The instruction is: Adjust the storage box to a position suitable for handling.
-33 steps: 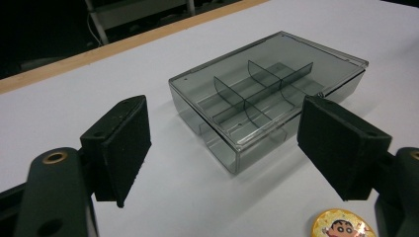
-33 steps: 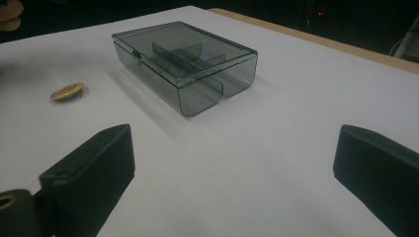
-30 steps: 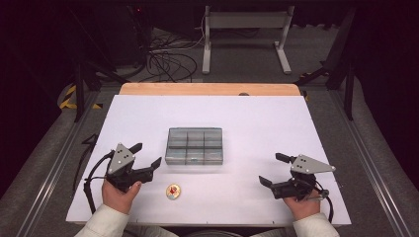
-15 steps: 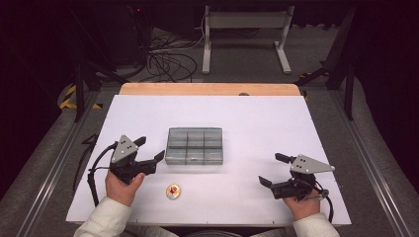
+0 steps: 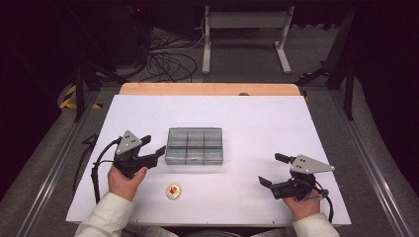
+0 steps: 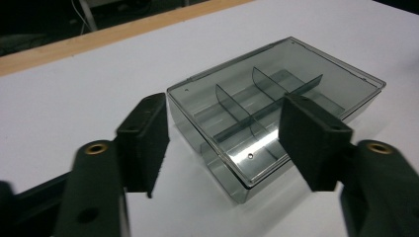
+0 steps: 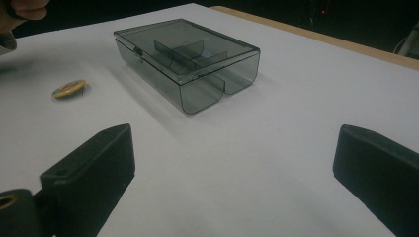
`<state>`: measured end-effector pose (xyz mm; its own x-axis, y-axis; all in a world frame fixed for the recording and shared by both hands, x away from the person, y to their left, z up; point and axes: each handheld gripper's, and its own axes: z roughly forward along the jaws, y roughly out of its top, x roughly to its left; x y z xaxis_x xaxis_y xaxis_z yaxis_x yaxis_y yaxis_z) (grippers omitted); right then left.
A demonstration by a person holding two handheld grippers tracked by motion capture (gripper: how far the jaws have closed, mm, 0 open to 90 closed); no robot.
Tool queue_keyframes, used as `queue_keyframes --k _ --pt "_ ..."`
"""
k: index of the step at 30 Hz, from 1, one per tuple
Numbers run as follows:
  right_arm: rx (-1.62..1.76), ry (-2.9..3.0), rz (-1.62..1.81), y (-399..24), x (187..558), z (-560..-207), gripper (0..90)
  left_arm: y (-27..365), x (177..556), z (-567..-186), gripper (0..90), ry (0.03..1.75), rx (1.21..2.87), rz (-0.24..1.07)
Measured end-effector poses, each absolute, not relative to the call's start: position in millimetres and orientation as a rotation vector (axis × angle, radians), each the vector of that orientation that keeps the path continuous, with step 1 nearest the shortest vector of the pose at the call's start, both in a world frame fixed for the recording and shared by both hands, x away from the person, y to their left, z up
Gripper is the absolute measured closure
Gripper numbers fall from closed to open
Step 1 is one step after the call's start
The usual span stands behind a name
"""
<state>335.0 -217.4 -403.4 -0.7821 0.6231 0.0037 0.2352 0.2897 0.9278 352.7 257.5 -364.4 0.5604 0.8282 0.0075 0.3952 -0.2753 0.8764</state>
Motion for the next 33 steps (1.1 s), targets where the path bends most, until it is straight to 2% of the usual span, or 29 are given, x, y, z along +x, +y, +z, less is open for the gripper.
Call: queue_keyframes --k 2,5,8,11,33 --pt "0.773 2.206 1.493 -217.0 335.0 -403.5 3.0 257.4 355.2 -364.1 46.6 1.002 1.899 0.586" --pt "0.770 2.205 1.495 -217.2 335.1 -403.5 3.1 256.2 358.2 -363.5 67.2 1.019 1.925 0.586" --pt "0.770 2.206 1.494 -217.1 335.2 -403.6 3.1 254.8 363.8 -363.7 82.5 1.034 1.967 0.588" --pt "0.773 2.207 1.493 -216.9 335.1 -403.7 3.1 252.9 369.2 -364.9 89.7 1.062 1.997 0.581" --pt "0.773 2.210 1.491 -216.8 335.6 -404.3 3.2 248.0 417.0 -386.1 89.9 1.245 2.135 0.374"
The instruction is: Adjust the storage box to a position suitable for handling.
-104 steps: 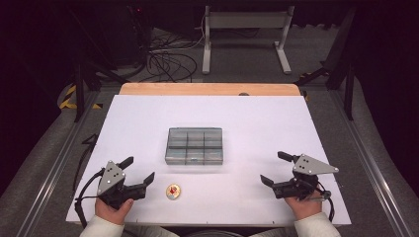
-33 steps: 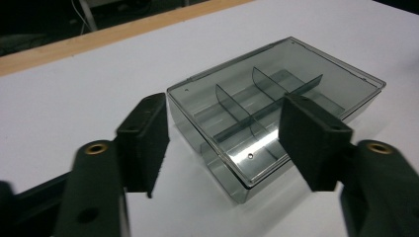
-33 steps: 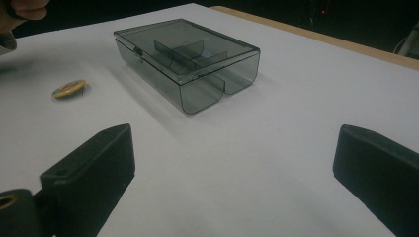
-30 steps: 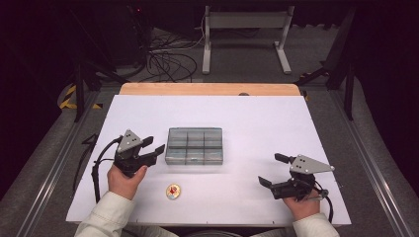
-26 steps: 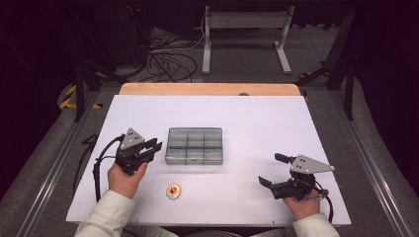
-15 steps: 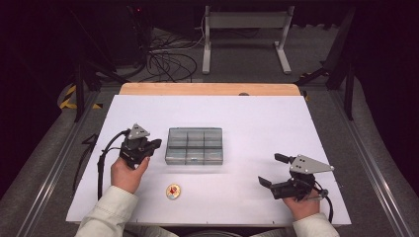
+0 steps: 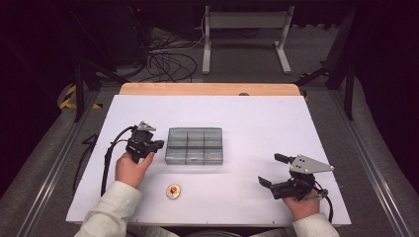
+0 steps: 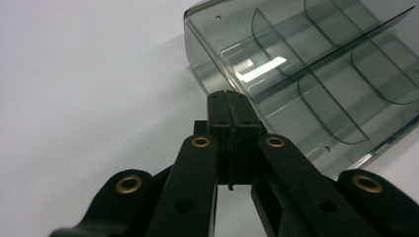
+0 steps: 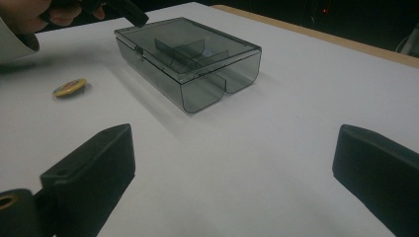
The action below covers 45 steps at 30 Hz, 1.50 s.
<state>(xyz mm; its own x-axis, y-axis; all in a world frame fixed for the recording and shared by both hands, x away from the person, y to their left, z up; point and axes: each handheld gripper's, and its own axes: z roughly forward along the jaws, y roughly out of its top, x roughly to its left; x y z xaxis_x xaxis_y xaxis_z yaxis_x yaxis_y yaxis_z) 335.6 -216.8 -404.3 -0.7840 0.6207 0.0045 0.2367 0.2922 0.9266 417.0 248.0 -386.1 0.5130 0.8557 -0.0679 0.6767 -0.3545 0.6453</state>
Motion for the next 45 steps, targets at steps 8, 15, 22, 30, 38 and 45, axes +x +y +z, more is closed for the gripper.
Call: queue_keyframes --k 8,15,22,30,38,45 --pt "0.775 2.212 1.491 -216.6 335.9 -404.6 3.3 247.5 429.7 -396.9 89.9 1.331 2.175 0.269" --pt "0.776 2.213 1.489 -216.6 336.1 -404.8 3.3 244.8 435.8 -401.0 89.9 1.350 2.195 0.210" --pt "0.775 2.212 1.488 -216.7 335.9 -404.6 3.3 239.2 437.2 -399.3 89.9 1.336 2.213 0.237" --pt "0.774 2.213 1.487 -216.3 336.2 -404.8 3.3 236.4 436.2 -400.3 89.8 1.299 2.220 0.252" --pt "0.775 2.219 1.484 -215.9 336.4 -405.2 3.3 224.6 434.5 -398.8 89.8 1.246 2.222 0.251" --pt "0.773 2.222 1.482 -216.0 336.6 -405.3 3.3 215.8 433.1 -401.0 89.8 1.222 2.240 0.233"
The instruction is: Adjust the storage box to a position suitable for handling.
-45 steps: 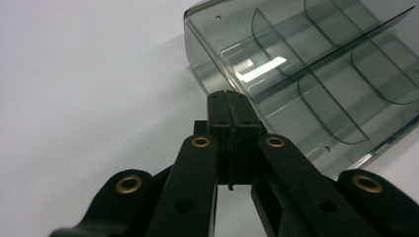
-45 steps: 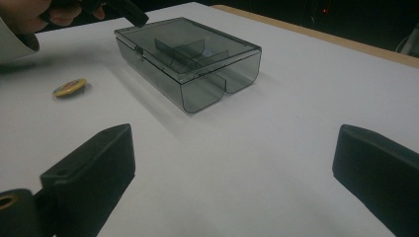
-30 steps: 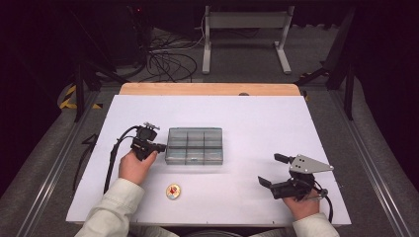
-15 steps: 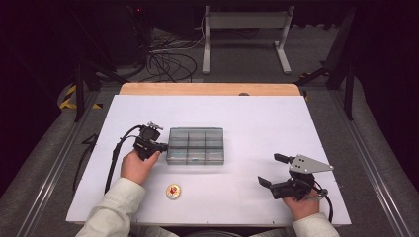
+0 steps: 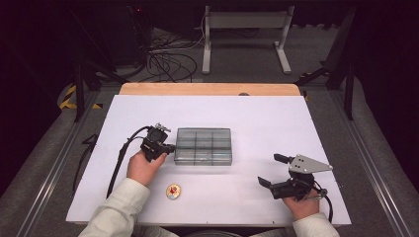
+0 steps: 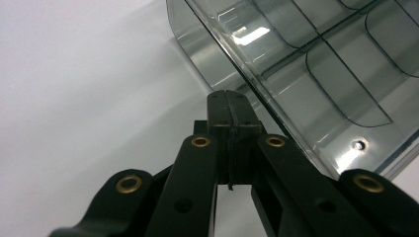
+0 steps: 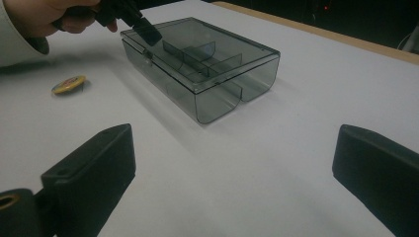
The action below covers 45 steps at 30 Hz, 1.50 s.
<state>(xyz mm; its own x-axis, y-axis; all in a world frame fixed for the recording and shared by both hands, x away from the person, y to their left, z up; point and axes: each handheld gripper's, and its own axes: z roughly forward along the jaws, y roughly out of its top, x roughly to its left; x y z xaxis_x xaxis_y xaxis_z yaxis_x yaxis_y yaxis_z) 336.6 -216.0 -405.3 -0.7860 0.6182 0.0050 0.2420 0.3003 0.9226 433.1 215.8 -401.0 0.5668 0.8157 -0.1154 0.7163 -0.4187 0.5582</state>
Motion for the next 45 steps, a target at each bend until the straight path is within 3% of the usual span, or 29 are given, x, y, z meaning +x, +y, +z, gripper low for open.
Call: queue_keyframes --k 20,26,29,31,45 --pt "0.770 2.224 1.482 -216.1 336.3 -405.2 3.3 201.7 431.1 -400.9 89.7 1.175 2.253 0.224" --pt "0.772 2.220 1.486 -215.7 336.6 -404.5 3.5 205.8 427.1 -397.1 86.0 1.172 2.255 0.293" --pt "0.771 2.223 1.484 -214.7 337.6 -403.3 3.9 211.8 421.2 -391.6 77.1 1.149 2.217 0.330" --pt "0.768 2.235 1.485 -212.7 339.3 -401.4 4.8 215.1 415.7 -387.3 61.1 1.104 2.192 0.354" --pt "0.747 2.279 1.459 -195.3 346.2 -392.2 9.0 226.5 372.6 -371.0 24.7 0.972 2.032 0.530"
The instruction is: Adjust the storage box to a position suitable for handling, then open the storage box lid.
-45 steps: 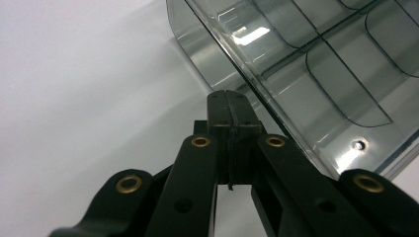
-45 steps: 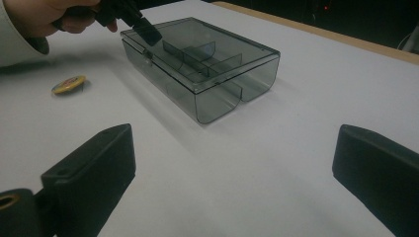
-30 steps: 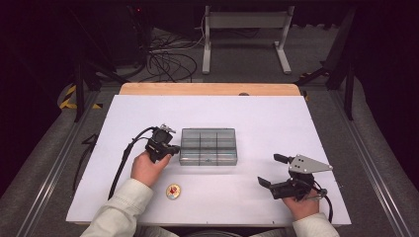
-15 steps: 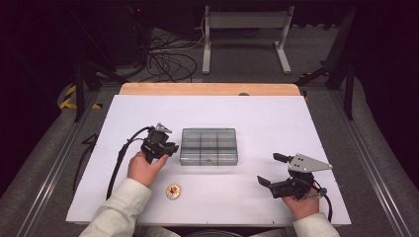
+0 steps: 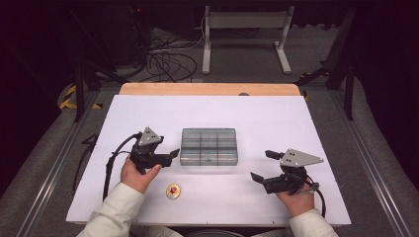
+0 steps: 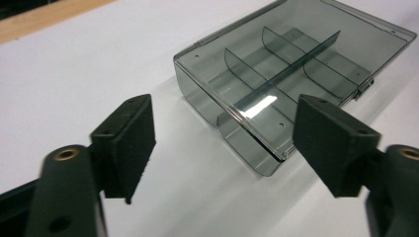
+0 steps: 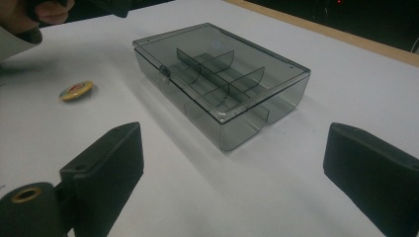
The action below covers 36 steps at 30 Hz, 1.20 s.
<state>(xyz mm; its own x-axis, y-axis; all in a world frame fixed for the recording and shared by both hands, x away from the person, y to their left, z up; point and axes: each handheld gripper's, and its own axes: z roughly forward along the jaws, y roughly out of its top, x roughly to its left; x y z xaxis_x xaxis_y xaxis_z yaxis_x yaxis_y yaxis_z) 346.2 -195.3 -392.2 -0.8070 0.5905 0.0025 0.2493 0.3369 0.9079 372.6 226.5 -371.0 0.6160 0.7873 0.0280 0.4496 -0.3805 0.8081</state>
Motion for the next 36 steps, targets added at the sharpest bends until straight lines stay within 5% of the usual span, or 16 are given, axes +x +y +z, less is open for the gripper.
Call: queue_keyframes --k 14,36 --pt "0.729 2.320 1.431 -179.6 354.6 -389.2 14.1 233.2 342.7 -376.7 25.8 0.770 1.992 0.535" --pt "0.730 2.460 1.294 -153.8 376.2 -392.3 31.3 214.9 346.7 -400.6 35.3 0.803 2.163 0.539"
